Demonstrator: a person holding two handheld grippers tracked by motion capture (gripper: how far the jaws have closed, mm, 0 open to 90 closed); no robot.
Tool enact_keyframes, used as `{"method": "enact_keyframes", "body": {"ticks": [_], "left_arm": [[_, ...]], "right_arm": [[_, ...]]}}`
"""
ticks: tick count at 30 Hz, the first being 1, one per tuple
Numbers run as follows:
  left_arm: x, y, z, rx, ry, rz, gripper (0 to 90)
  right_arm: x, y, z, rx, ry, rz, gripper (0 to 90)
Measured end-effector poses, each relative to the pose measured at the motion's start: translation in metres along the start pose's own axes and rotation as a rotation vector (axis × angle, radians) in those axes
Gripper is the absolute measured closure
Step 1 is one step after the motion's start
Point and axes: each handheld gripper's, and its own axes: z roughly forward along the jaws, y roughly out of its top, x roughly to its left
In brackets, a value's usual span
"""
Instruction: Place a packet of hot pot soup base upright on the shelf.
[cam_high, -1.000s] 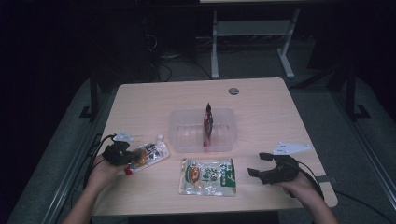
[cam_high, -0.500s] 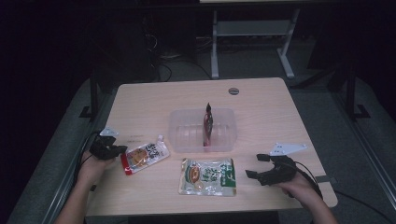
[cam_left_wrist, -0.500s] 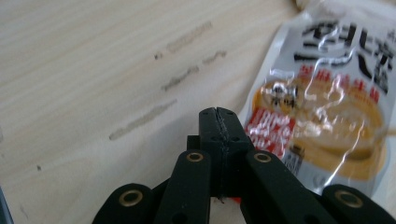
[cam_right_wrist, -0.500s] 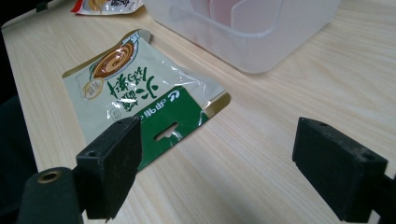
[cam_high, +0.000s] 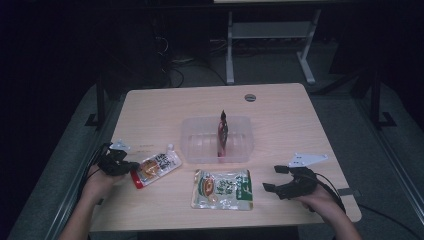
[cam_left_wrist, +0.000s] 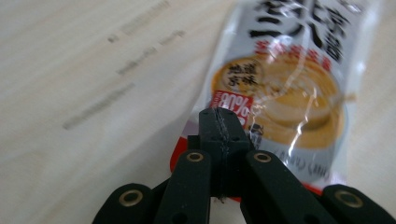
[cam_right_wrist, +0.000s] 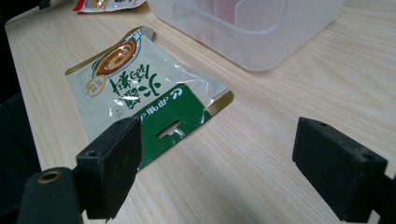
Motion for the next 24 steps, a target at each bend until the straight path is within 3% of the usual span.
{"method": "enact_keyframes", "body": {"ticks": [4,9,12,17,24], "left_arm": [[-0.011,-0.002,-0.001,0.014,-0.017,0.004,89.9],[-0.022,-0.003,-0.003,0.023,-0.009,0.026,89.8],[-0.024,0.001,-0.007,-0.003,-0.002,0.033,89.7],[-0.032,0.017,-0.007,-0.087,-0.002,0.03,88.3],[-0.03,0.034,0.013,-0.096,0.018,0.034,89.7]], "right_arm": [[-0.001,-0.001,0.0,-0.004,-0.002,0.002,15.6],[0.0,0.0,-0.001,-0.012,0.0,0.002,15.6],[0.0,0.001,0.0,-0.005,0.001,0.002,15.6],[0.001,0.001,0.002,0.0,0.006,-0.003,15.6],[0.001,0.001,0.002,0.001,0.002,-0.003,15.6]]}}
